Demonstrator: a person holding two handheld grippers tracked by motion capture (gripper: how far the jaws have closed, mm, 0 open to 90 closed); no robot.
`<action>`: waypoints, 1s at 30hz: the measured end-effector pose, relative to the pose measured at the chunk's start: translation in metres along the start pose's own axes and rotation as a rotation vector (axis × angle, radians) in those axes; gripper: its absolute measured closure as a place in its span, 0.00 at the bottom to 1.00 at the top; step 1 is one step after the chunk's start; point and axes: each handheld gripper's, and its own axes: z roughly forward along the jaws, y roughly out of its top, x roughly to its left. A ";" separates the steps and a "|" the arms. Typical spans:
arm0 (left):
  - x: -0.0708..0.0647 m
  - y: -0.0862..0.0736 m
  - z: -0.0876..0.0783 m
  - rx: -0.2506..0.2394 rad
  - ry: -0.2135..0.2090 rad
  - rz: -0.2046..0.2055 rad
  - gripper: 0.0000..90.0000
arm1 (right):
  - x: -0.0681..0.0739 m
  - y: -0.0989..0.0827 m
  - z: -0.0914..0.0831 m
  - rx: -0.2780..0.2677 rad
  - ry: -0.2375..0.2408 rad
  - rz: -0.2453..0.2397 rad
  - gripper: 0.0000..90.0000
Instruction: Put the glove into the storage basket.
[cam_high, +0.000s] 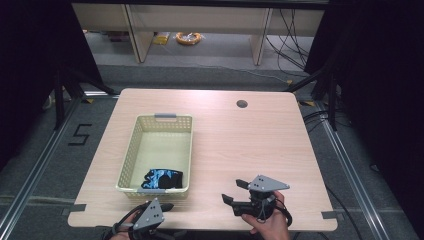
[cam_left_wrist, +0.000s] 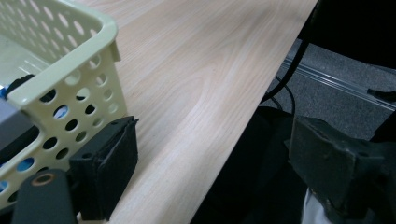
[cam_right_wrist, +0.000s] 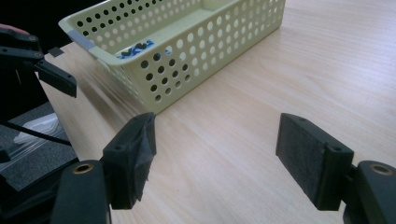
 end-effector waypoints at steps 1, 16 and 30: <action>0.002 -0.002 0.000 0.006 -0.013 -0.012 0.17 | -0.002 -0.001 0.000 -0.004 0.000 -0.019 0.33; 0.007 -0.013 -0.001 0.050 0.015 -0.025 0.17 | 0.002 -0.022 -0.007 0.046 0.015 -0.018 0.20; 0.006 -0.021 0.006 0.062 0.048 -0.019 0.17 | 0.012 -0.039 -0.019 0.098 -0.002 -0.022 0.20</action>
